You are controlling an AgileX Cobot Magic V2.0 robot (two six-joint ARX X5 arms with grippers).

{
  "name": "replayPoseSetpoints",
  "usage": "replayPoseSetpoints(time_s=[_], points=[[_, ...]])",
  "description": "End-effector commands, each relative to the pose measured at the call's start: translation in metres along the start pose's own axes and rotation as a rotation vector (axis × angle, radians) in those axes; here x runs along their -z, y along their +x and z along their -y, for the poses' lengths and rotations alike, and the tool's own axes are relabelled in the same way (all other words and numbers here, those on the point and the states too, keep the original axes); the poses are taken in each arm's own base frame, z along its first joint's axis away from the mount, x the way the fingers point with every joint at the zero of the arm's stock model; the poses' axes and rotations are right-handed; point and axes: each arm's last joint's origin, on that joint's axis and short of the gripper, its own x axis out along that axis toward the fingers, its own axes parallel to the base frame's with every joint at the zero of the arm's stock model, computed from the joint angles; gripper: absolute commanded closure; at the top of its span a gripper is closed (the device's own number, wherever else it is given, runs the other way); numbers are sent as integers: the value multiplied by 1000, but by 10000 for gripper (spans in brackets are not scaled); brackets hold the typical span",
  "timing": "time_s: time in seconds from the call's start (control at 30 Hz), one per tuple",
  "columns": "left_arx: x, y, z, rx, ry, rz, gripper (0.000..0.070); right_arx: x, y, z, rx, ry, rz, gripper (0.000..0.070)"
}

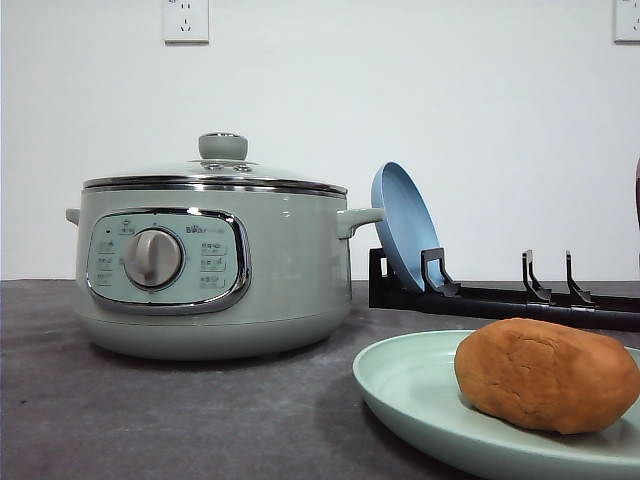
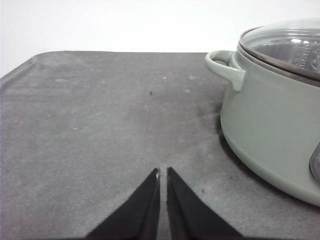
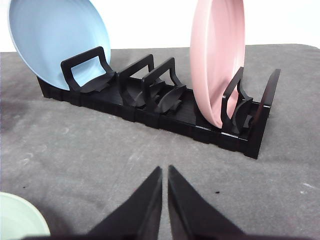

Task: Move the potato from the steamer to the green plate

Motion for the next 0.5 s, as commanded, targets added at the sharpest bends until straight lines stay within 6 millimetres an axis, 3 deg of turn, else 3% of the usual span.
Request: replayPoseSetpoints(time_s=[0.0,0.47], points=[[7,2,0,-3,5,-27,683,1,0,0,-1,-8,8,692],[7,2,0,-4,5,-27,682,1,0,0,-1,-8,8,692]])
